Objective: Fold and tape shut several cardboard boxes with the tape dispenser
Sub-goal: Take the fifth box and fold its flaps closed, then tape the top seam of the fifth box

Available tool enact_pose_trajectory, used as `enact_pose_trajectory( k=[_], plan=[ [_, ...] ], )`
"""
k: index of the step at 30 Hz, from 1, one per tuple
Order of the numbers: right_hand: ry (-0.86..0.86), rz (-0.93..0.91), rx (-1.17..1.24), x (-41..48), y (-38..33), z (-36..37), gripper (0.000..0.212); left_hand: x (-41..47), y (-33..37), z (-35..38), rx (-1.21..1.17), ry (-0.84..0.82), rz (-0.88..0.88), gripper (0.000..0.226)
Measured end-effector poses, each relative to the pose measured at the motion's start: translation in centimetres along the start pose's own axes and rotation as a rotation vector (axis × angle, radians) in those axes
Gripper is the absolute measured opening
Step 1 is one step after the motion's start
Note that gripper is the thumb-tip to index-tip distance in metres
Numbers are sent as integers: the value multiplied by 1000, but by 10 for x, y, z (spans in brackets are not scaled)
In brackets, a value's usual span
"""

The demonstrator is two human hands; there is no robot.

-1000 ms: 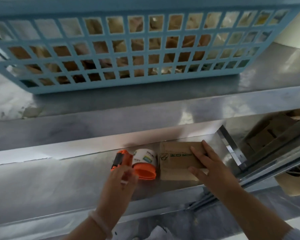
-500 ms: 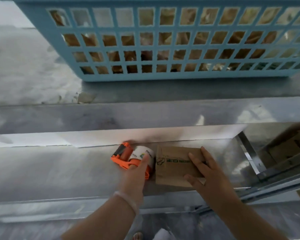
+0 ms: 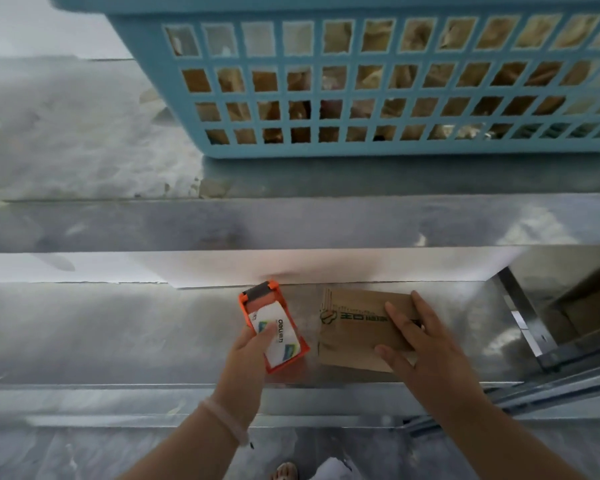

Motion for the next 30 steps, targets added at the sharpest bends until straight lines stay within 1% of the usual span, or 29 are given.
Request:
enact_pose_trajectory(
  k=[3, 5, 7, 9, 11, 12, 13, 14, 15, 16, 17, 18, 19, 20, 21, 22, 23, 25, 26, 28, 30],
  plan=[
    [28, -8, -40, 5, -2, 4, 80, -24, 18, -3, 22, -62, 110, 21],
    [124, -51, -87, 8, -4, 5, 77, -36, 30, -2, 3, -93, 180, 24],
    [220, -83, -168, 10, -4, 7, 73, -40, 37, -2, -52, -145, 231, 22],
    [250, -92, -217, 10, -6, 6, 71, -40, 44, 2, -151, -247, 244, 32],
    [289, -116, -216, 8, -10, 2, 69, -40, 48, 7, -218, -317, 237, 42],
    [310, -125, -204, 6, -12, -1, 68, -40, 47, 9, -206, -337, 244, 42],
    [345, -141, -173, 2, -15, -5, 67, -40, 44, 8, -109, -313, 267, 37],
    [388, -161, -103, -3, -18, -10, 64, -41, 44, 7, 74, -282, 327, 29],
    [425, -182, 13, -9, -21, -15, 61, -39, 44, 6, 313, -249, 362, 24],
    [455, -199, 161, -17, -25, -21, 57, -37, 44, 8, 468, -239, 359, 25],
    [482, -219, 337, -24, -30, -25, 51, -35, 45, 11, 479, -253, 366, 31],
    [505, -239, 526, -30, -32, -27, 43, -33, 46, 16, 271, -318, 355, 36],
    [493, -244, 725, -34, -35, -29, 36, -36, 50, 29, 21, -502, 315, 37],
    [439, -231, 924, -35, -38, -30, 34, -40, 55, 49, -161, -688, 265, 37],
    [354, -208, 1113, -36, -42, -32, 32, -44, 60, 62, -334, -813, 286, 36],
    [256, -191, 1272, -37, -48, -35, 30, -45, 62, 71, -422, -833, 266, 31],
    [157, -189, 1382, -38, -53, -38, 30, -41, 60, 77, -506, -802, 177, 24],
    [-21, -230, 1487, -41, -63, -44, 36, -39, 55, 85, -503, -655, 140, 12],
    [-88, -259, 1529, -42, -67, -45, 38, -44, 57, 92, -482, -626, 117, 13],
    [-149, -300, 1640, -45, -68, -44, 44, -42, 54, 99, -458, -615, 78, 22],
    [-119, -330, 1726, -47, -65, -43, 46, -43, 50, 103, -375, -656, 64, 30]
  ],
)
Point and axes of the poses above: each hand's wrist, its own x-axis towards the middle knuckle, its own z-axis out of the palm, y = z × x, the point moved 2 cm from there along x, towards the middle knuckle, and after that the axes turned 15 degrees about -y, right-handed, at the moved point
